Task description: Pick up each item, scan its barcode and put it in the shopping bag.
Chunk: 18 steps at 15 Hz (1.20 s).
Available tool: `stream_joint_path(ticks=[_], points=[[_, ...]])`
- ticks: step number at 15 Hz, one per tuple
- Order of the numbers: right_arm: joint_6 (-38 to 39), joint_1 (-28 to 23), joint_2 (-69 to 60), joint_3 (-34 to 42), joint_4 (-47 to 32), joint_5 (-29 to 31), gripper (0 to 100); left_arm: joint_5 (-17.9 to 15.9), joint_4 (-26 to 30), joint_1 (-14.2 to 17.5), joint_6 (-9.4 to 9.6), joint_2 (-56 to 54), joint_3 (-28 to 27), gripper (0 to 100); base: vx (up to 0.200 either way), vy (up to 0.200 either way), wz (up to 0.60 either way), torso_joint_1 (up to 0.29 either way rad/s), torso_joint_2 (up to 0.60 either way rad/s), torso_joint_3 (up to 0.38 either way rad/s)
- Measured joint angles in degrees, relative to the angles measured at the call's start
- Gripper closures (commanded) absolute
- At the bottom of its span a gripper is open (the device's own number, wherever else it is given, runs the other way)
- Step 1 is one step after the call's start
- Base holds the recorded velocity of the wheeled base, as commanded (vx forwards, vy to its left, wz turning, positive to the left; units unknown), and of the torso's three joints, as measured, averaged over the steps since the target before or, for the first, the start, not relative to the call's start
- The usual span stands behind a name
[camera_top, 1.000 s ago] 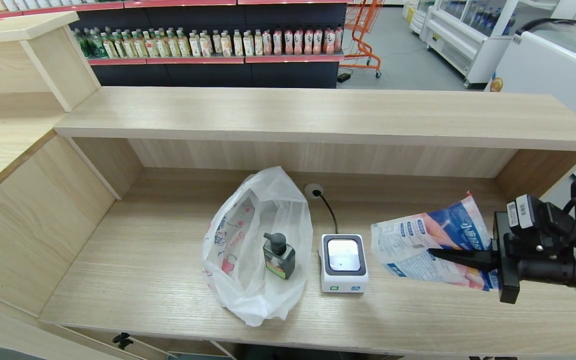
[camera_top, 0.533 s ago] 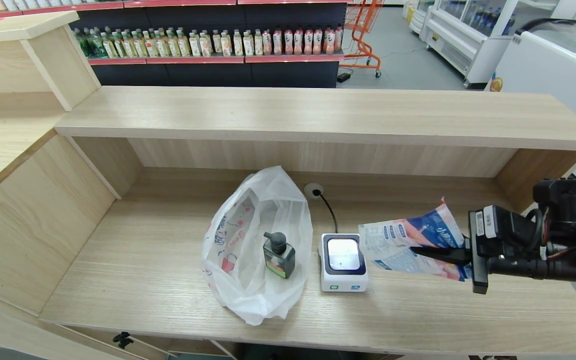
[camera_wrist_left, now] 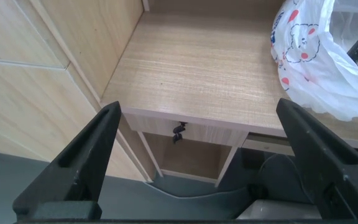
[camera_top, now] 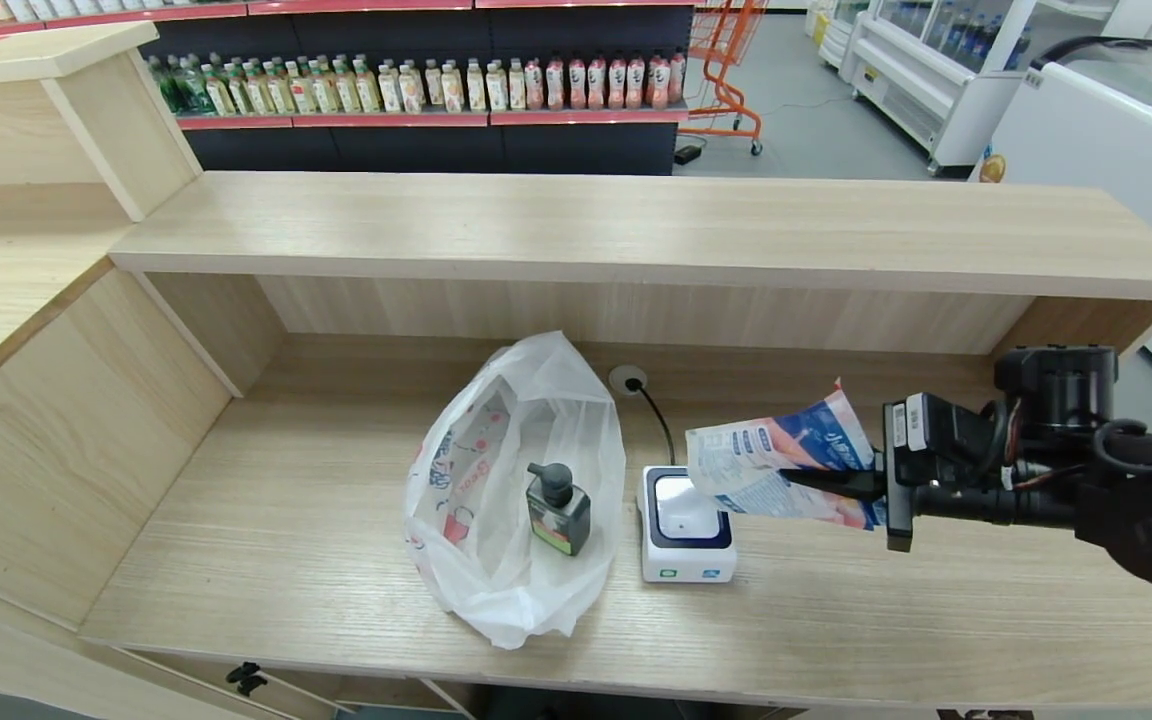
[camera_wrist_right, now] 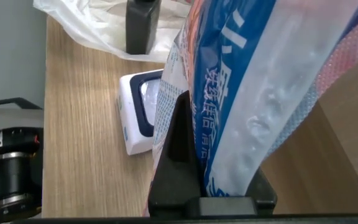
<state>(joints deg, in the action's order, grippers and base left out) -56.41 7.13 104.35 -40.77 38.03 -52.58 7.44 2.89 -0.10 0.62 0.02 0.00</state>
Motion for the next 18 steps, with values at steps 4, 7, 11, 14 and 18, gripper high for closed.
stream_joint_path(ticks=[4,7,11,14,18], points=[[-0.11,3.08,4.08,-3.61,0.17,0.16,100,0.0,0.0,0.05,0.0,0.0,0.0,0,0.0,0.0,0.0,0.0,0.0,0.0],[-0.66,3.95,5.68,-3.91,0.2,0.49,100,0.0,0.0,0.0,0.0,0.0,0.0,0,0.0,0.0,0.0,0.0,0.0,0.0],[-1.37,3.78,7.12,-4.0,1.45,0.46,100,0.0,0.01,0.0,0.0,0.0,0.0,0,0.0,0.0,0.0,0.0,0.0,0.0],[-1.34,3.73,8.22,-3.94,2.96,0.52,100,0.0,0.0,0.0,0.0,0.0,0.0,0,0.0,0.0,0.0,0.0,0.0,0.0],[-0.94,3.64,8.5,-3.8,2.99,0.49,100,0.0,0.01,0.05,0.0,0.0,0.0,0,0.0,0.0,0.0,0.0,0.0,0.0]])
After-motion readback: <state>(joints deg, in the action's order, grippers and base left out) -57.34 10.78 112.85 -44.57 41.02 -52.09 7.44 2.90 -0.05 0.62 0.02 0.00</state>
